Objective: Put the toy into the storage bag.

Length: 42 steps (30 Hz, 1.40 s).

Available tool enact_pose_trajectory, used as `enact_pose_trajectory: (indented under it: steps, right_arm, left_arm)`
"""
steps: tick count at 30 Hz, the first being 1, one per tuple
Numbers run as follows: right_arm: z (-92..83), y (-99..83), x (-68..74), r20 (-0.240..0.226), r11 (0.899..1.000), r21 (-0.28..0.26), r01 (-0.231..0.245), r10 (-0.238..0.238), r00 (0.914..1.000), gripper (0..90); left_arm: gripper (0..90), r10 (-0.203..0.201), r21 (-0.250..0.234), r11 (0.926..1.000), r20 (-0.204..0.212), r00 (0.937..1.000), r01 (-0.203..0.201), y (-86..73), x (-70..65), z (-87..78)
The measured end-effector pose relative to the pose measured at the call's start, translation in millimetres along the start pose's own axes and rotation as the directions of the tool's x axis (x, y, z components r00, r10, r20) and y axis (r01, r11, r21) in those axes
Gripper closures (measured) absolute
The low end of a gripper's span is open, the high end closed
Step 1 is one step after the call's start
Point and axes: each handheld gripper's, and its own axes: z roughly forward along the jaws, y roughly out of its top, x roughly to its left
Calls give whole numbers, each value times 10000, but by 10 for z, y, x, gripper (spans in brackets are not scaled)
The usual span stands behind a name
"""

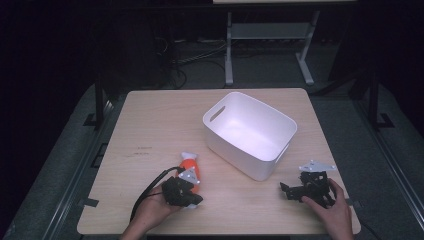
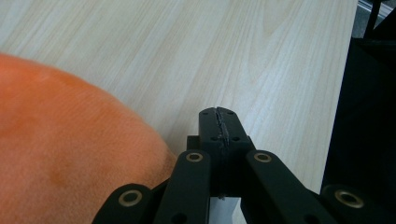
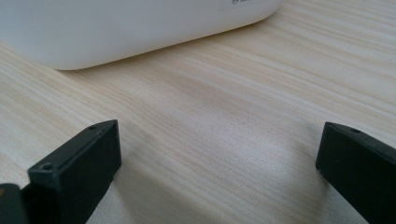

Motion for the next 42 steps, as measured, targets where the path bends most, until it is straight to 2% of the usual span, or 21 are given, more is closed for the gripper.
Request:
enact_pose_trajectory:
  steps: [10, 23, 27, 31, 33, 37, 42]
  right_arm:
    - [0, 0, 0, 0, 10000, 2, -3, 3, 10000, 0]
    - [0, 0, 0, 1, 10000, -2, 1, -1, 10000, 0]
    - [0, 0, 0, 0, 10000, -1, -3, 3, 10000, 0]
    - [0, 0, 0, 0, 10000, 1, -5, 5, 10000, 0]
    - [0, 0, 0, 0, 10000, 1, -5, 5, 10000, 0]
    - [0, 0, 0, -1, 10000, 2, -5, 5, 10000, 0]
    - [0, 0, 0, 1, 10000, 2, -4, 4, 10000, 0]
  left_arm:
    - [896, -322, 104, 9994, -118, 9994, 324, -117, 45, -63]
    - [895, -837, -61, 9965, -426, 9956, 835, -256, 140, -211]
    - [895, -886, -78, 9961, -487, 9949, 883, -290, 165, -243]
    - [896, -1165, -228, 9931, -663, 9910, 1152, -358, 207, -319]
    - [895, -1126, -200, 9936, -674, 9914, 1115, -365, 216, -328]
    - [896, -1437, -351, 9894, -821, 9862, 1412, -444, 267, -392]
    - [896, -1544, -409, 9877, -1013, 9828, 1510, -509, 322, -468]
